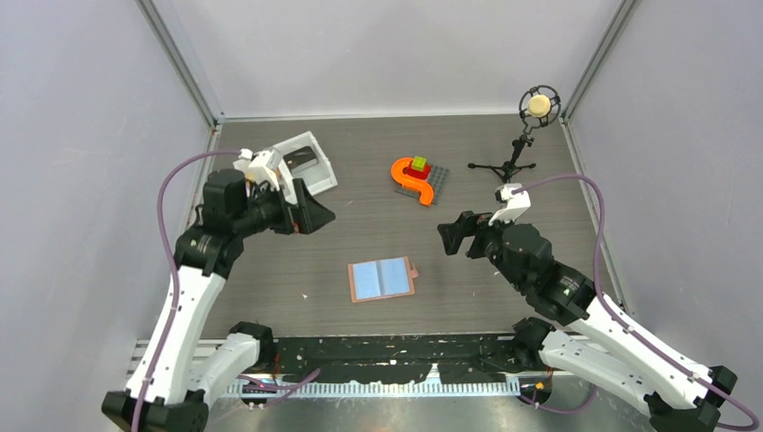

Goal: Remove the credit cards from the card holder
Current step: Reset both arms

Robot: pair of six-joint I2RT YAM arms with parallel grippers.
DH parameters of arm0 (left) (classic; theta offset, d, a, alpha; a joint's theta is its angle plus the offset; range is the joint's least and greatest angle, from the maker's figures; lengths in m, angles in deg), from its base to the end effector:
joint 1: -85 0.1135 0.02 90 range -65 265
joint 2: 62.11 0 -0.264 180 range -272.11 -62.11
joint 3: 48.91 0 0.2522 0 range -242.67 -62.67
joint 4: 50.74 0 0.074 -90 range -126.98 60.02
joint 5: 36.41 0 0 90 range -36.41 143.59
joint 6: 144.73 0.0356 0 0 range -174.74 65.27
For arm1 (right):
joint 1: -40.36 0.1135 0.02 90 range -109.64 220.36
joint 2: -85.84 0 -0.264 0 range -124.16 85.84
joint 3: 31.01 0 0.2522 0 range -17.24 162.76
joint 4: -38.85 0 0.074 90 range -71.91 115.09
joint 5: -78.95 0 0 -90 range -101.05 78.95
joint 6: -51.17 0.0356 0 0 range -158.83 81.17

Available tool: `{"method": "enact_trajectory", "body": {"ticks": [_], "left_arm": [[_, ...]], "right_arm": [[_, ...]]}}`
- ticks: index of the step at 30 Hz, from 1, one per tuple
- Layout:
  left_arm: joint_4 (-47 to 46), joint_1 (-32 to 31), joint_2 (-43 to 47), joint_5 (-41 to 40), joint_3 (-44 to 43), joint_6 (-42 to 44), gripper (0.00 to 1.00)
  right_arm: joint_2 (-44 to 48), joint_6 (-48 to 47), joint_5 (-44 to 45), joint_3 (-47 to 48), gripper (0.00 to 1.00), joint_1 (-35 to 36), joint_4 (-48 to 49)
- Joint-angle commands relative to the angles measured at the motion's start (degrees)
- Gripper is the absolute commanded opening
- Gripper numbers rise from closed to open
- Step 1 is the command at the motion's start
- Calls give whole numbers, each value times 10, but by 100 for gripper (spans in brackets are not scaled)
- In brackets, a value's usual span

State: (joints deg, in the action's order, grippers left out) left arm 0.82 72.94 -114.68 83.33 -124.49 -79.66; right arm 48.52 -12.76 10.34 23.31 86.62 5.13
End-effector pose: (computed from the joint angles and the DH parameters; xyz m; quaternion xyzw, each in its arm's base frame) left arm 0.1761 -0.0557 0.3716 0.0372 0.8403 -0.3659 0.3983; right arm 0.1157 0.1022 0.3165 -0.0292 0.7957 0.2258 0.5613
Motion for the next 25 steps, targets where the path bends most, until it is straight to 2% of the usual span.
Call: {"method": "enact_trajectory", "body": {"ticks": [1,7,25], "left_arm": [[-21,-3,73,7,52,29,100],[-53,-3,152,-12,135,25,100],[-30,-3,168,-15,125,41,99]], "right_arm": [[17,7,3,-23,95,-3,25],[32,17,-2,-55,95,-3,50],[39,2,4,-36,95,-3,58]]}}
